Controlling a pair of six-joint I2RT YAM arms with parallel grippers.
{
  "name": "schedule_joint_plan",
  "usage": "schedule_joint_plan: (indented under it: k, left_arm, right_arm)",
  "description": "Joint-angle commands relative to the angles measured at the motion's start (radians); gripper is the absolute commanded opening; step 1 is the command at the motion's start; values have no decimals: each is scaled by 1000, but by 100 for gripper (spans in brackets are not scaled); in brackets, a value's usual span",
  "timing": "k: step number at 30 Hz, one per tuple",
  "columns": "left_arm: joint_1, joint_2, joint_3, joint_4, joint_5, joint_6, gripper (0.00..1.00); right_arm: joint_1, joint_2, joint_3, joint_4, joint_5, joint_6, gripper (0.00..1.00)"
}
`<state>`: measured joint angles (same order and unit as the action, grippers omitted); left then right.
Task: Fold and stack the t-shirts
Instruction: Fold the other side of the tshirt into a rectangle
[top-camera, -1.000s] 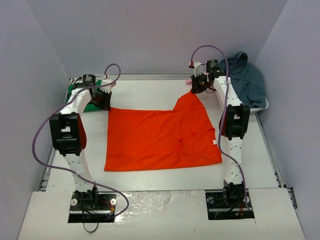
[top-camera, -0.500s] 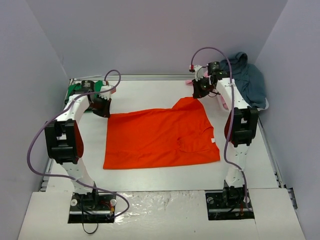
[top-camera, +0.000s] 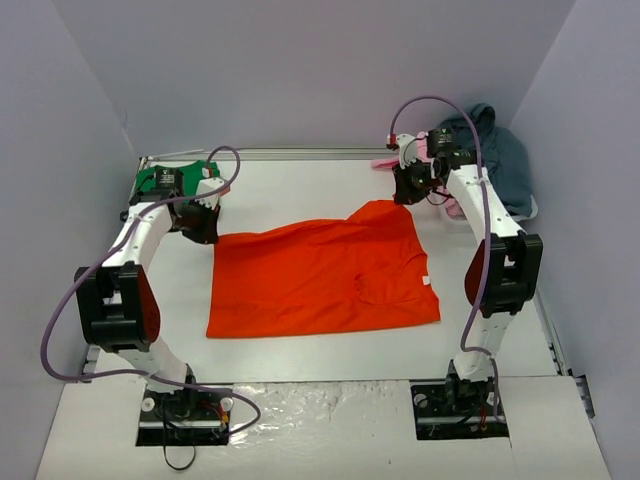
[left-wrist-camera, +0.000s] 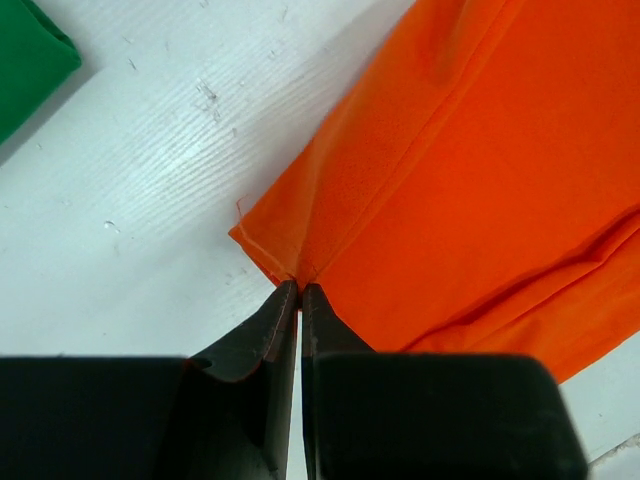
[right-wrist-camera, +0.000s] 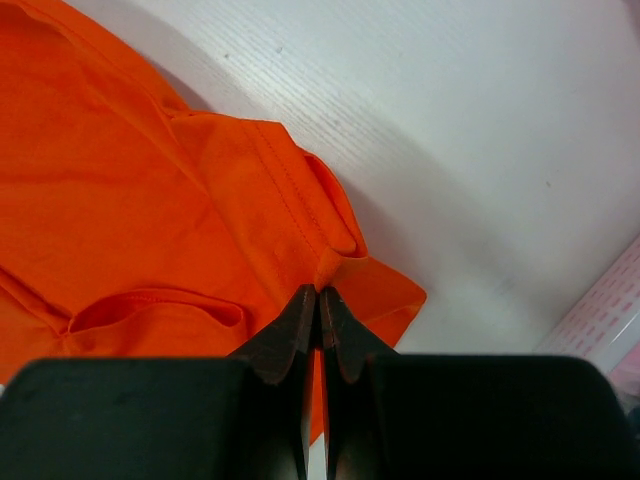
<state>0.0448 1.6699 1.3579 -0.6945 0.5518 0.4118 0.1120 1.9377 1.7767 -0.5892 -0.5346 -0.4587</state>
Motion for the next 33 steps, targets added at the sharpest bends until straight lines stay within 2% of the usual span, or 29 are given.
schedule_joint_plan:
  k: [1,12,33]
  left_arm:
    - [-5,-70,-28,-16,23,28,2]
    - [-5,-168,-132,-8,8,56,2]
    - [-6,-202,-215,36,-95,82,2]
  right_arm:
    - [5,-91,-49,-27,-1,-15,0]
    - [14,-196,-170,-54,18,-34,0]
    - [26,-275,-332,-107,96,-87,0]
